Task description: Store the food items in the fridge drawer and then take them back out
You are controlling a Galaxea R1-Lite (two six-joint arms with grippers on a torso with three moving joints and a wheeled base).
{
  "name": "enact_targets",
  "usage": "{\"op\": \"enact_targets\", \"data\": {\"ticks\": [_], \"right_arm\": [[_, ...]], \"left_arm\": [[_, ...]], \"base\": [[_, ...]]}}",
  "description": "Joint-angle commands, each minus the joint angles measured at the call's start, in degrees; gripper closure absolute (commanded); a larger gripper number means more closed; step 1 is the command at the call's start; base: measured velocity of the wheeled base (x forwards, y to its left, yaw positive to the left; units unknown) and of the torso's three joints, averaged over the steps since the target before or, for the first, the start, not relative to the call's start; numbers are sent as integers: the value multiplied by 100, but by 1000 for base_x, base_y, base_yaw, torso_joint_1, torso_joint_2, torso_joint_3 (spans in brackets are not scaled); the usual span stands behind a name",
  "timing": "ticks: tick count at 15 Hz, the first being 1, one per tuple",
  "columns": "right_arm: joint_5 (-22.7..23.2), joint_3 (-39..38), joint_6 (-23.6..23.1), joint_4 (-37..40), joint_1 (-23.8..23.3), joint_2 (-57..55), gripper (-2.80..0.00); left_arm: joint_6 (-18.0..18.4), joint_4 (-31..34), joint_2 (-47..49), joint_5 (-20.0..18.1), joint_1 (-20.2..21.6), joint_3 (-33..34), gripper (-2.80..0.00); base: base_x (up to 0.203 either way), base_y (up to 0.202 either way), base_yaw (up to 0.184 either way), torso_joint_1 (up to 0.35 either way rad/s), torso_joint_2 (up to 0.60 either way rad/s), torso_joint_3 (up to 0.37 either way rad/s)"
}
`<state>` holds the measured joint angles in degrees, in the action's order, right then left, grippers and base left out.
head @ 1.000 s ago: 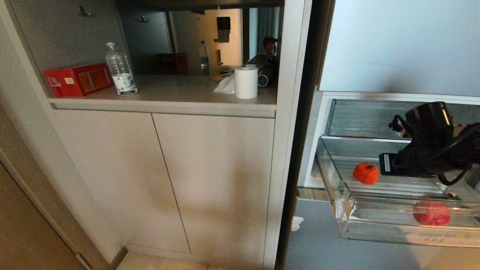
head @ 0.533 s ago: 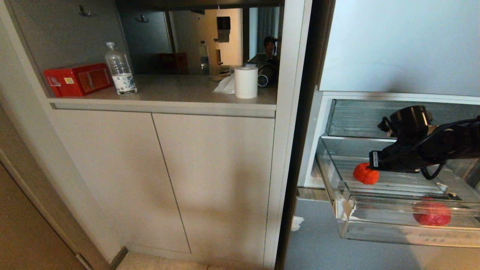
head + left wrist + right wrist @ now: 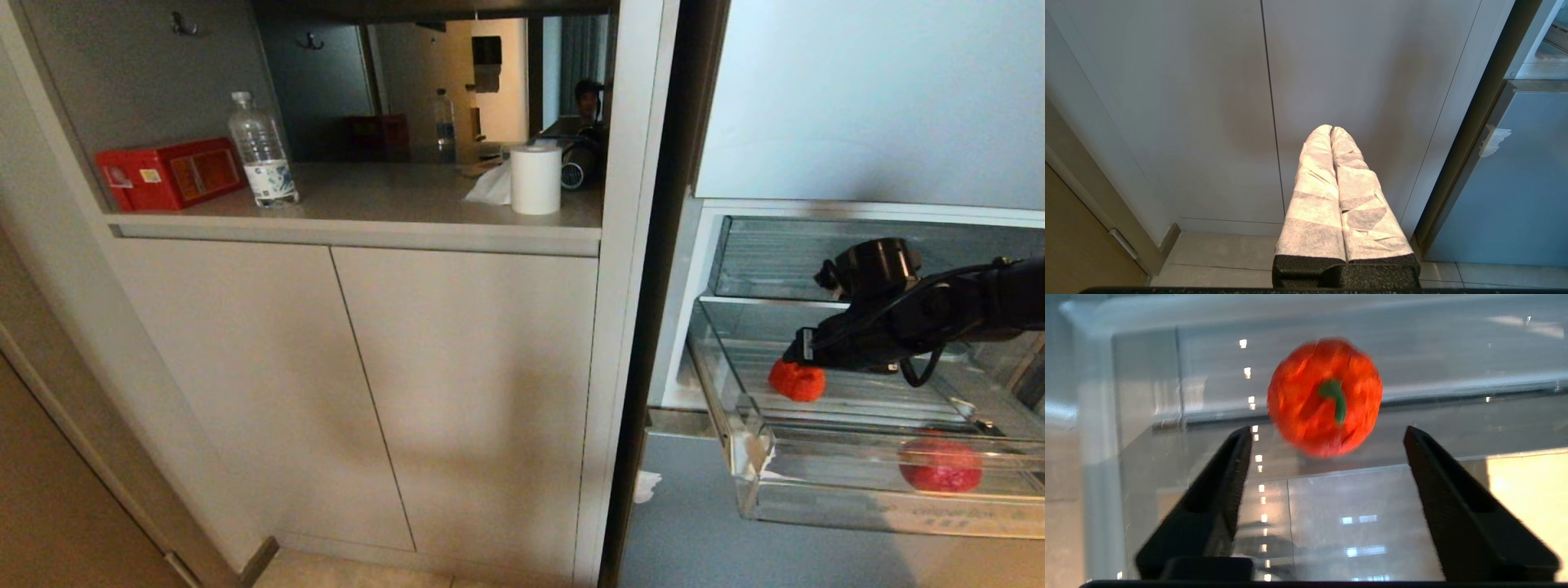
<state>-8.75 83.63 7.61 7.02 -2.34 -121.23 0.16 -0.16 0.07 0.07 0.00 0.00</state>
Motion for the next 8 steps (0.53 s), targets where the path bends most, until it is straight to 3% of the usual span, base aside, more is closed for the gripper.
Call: {"op": "enact_targets", "data": {"ticks": [1, 8], "right_arm": [[-3, 295, 4, 8, -5, -356, -280], [5, 719, 106, 1, -3, -910, -280]], "left_arm": [[2, -2, 1, 1, 0, 9, 0], [2, -2, 1, 1, 0, 9, 0]], "base": [[0, 0, 0, 0, 0, 0], [0, 0, 0, 0, 0, 0]]}}
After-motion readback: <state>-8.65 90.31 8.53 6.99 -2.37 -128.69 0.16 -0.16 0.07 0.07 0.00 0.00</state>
